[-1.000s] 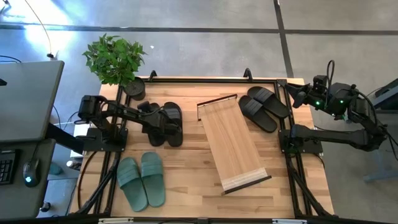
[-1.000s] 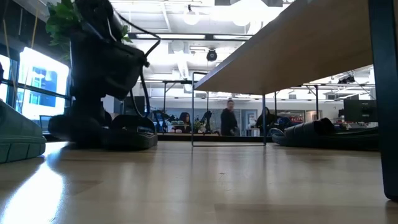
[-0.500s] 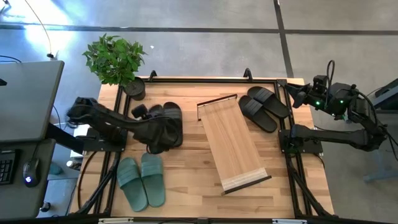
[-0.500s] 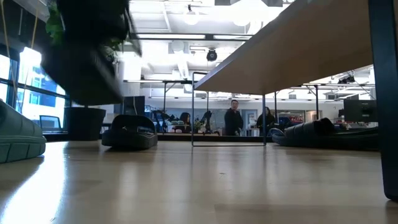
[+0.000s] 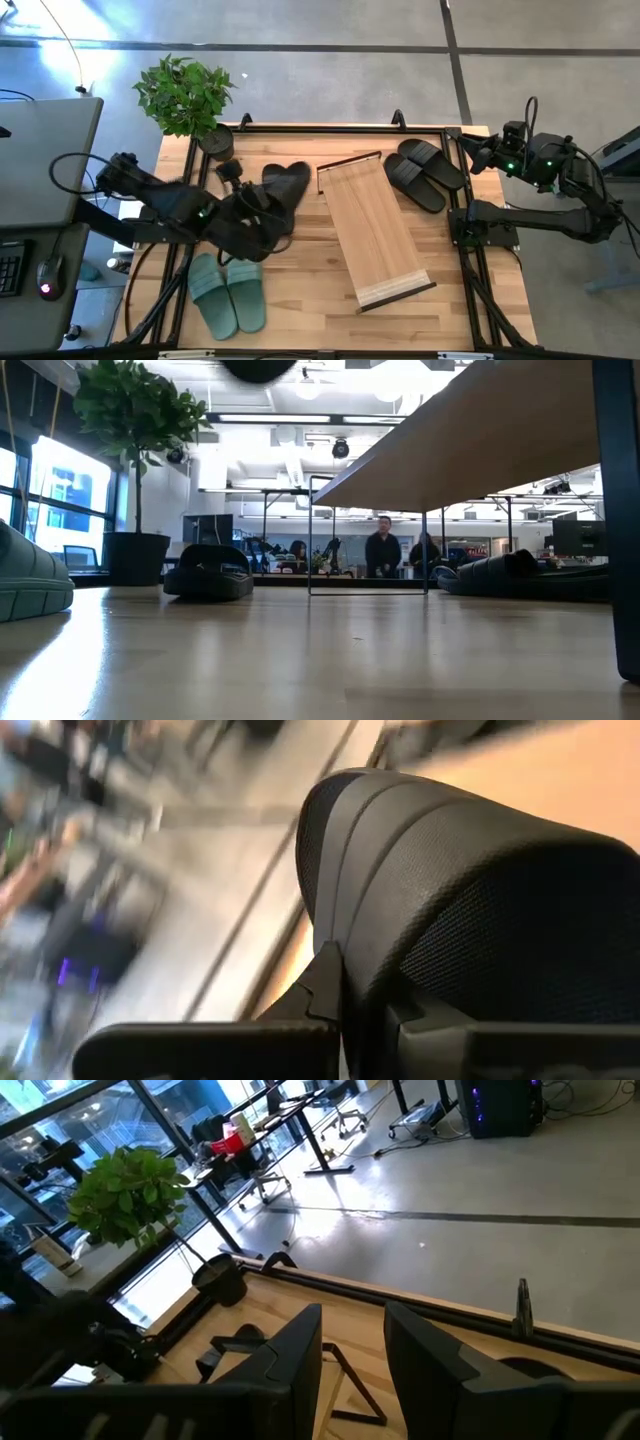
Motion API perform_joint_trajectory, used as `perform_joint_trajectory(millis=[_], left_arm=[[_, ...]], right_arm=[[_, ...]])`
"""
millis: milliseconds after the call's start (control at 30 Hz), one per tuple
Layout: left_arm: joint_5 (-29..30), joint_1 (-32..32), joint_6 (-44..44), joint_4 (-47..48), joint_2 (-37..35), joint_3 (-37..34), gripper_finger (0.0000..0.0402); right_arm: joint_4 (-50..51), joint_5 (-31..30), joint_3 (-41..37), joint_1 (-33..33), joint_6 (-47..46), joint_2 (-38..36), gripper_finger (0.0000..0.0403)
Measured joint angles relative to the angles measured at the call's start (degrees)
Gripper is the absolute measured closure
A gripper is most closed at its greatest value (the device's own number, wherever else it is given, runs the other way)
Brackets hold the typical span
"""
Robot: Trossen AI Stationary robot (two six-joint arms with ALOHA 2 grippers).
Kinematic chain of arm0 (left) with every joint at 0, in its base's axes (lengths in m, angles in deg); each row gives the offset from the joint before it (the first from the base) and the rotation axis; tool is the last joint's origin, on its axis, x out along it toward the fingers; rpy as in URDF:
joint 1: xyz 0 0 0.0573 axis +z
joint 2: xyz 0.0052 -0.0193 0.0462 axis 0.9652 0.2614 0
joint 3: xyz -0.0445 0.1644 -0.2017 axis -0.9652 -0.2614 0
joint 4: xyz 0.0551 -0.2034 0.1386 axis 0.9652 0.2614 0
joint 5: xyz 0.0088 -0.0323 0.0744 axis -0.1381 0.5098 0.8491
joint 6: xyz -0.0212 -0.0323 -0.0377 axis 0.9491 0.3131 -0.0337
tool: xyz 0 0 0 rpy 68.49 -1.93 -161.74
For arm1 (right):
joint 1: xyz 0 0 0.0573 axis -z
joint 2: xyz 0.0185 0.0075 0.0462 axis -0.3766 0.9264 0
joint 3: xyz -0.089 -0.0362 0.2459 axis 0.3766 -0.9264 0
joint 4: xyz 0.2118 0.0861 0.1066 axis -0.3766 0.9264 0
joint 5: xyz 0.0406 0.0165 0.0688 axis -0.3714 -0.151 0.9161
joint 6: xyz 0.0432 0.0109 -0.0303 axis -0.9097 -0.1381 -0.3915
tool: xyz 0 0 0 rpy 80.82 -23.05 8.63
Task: Pick and place slides into the shelf
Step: Put the black slides on the shelf
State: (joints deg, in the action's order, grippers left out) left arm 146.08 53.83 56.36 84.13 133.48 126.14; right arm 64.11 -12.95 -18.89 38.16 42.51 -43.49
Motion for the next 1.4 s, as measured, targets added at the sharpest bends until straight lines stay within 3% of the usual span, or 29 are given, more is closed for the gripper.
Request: perform_joint_trajectory(millis=[100,233,333,600,967,1400], left_arm=[[-2.73,0.91,-22.85,-16.21,0.02,3.76,0.0401],[-15.61,5.61,-44.55,-33.71,0.02,5.08,0.0401],[-24.06,11.44,-50.72,-36.97,0.52,5.08,0.0401],[-36.87,24.31,-62.25,-39.03,8.90,5.06,0.0401],[-36.37,25.99,-80.90,-49.52,25.41,5.03,0.0401],[-36.67,25.88,-85.45,-53.59,32.85,5.32,0.0401]], right_arm=[[0.00,0.00,0.00,0.00,0.00,0.00,0.0299],[-0.02,0.01,0.00,-0.01,-0.02,0.00,0.0299],[-0.03,0.59,0.00,0.00,-0.55,0.00,0.0299],[-0.02,2.93,0.00,0.00,-0.59,0.00,0.0299],[0.02,3.06,0.00,-0.02,-0.11,0.00,0.0299],[3.69,3.29,0.00,-0.02,-0.58,0.09,0.0299]])
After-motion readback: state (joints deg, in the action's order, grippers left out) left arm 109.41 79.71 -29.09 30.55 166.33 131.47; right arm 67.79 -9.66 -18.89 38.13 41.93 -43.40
